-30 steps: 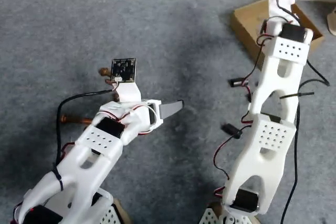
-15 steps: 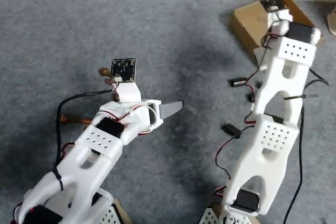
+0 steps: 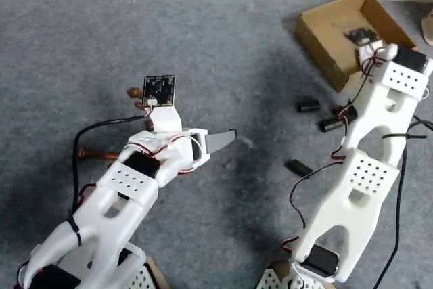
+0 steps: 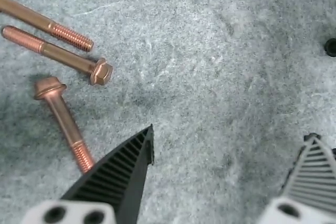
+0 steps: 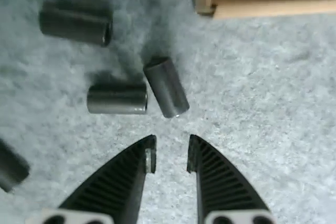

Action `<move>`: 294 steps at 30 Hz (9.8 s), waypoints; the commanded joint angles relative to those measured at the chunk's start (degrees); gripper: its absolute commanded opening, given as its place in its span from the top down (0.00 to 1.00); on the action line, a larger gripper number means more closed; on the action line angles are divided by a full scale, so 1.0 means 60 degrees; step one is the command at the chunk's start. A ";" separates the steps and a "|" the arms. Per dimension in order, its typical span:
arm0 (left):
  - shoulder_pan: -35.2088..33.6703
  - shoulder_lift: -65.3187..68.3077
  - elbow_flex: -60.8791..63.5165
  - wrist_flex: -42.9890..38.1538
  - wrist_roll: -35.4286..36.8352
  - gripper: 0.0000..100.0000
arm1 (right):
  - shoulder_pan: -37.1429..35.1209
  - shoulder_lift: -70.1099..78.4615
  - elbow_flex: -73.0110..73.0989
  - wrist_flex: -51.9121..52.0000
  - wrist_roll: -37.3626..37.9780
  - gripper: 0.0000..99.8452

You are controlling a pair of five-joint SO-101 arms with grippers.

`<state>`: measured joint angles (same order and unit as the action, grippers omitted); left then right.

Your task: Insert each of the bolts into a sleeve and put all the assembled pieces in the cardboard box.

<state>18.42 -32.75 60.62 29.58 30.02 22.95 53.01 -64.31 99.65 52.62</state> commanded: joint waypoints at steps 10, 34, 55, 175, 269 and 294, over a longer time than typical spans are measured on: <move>-0.0037 -0.0022 0.0022 -0.0161 -0.0073 0.60 | 0.0051 0.0945 -0.0476 -0.1136 0.1421 0.90; -0.0037 -0.0022 0.0007 -0.0161 -0.0484 0.60 | -0.0784 0.0886 -0.0476 -0.1414 0.1436 0.82; -0.0081 -0.0022 -0.0022 -0.0161 -0.0527 0.60 | -0.1106 0.0974 -0.0447 -0.1077 0.3223 0.82; -0.0110 -0.0022 -0.0755 0.0571 -0.0498 0.85 | -0.2073 -0.4681 0.2366 0.0227 -0.5465 0.99; -0.2366 0.8740 -0.8593 0.7941 0.1905 0.89 | -0.4637 -1.6755 2.2293 -1.1231 -0.7839 1.00; -0.3495 0.8755 -0.9004 0.6447 0.0366 0.89 | -0.4652 -1.6755 2.2513 -1.1231 -0.7824 1.00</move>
<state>-1.98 20.70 6.02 71.08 35.56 -4.40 -46.24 71.08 33.89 4.88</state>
